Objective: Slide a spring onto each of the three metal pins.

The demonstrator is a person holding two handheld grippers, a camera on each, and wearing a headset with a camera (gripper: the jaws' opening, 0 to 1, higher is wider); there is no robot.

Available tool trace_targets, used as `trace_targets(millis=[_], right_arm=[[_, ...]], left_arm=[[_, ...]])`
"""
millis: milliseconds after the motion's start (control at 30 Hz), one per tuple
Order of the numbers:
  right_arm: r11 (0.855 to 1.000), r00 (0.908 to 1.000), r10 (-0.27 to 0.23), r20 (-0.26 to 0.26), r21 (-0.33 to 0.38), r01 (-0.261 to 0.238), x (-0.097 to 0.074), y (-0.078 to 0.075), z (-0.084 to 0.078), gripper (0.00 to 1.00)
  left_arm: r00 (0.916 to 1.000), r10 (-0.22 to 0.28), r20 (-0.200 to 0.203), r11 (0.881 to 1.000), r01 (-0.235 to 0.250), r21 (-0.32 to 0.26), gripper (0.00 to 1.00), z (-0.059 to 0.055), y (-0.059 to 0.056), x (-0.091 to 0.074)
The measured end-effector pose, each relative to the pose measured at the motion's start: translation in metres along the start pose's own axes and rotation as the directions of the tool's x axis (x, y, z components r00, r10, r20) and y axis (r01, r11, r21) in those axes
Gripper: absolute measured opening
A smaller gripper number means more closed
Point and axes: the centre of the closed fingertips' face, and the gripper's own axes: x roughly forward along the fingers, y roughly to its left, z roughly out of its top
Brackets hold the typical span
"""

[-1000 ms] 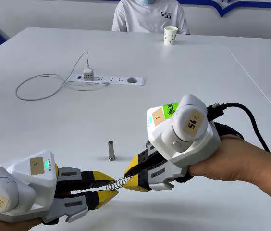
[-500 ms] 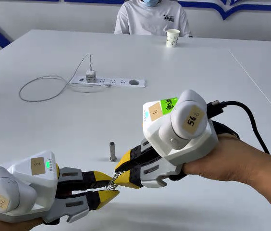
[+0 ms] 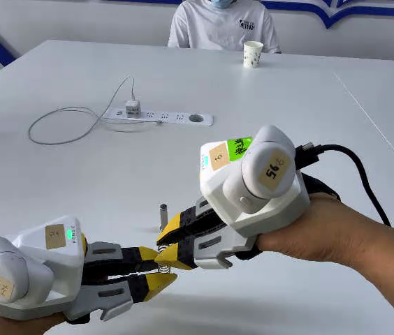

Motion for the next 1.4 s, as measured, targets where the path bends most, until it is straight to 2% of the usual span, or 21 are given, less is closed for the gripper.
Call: trace_targets(millis=[167,633,1167,1400], right_arm=[[1.0,1.0,0.002,0.008,0.012,-0.002,0.0009,-0.0005,-0.0003,0.15],[0.999,0.9995,-0.021,0.024,0.04,0.02,0.0022,-0.0056,-0.0044,0.13],[0.998,0.9989,-0.018,0.042,0.057,0.016,0.0016,-0.0056,-0.002,0.12],[0.998,0.9989,-0.02,0.042,0.058,0.017,0.0022,-0.0073,-0.0012,0.12]], left_arm=[[1.0,0.001,0.006,1.0,-0.001,-0.015,0.1,-0.0006,0.0014,0.0009],[0.9996,0.002,0.027,1.0,-0.001,-0.027,0.1,0.0033,0.0024,0.0011],[0.9996,0.02,0.02,1.0,-0.019,-0.004,0.12,0.0051,0.0047,0.0],[0.9992,0.038,0.015,0.999,-0.037,-0.011,0.17,0.0024,0.0081,-0.0025]])
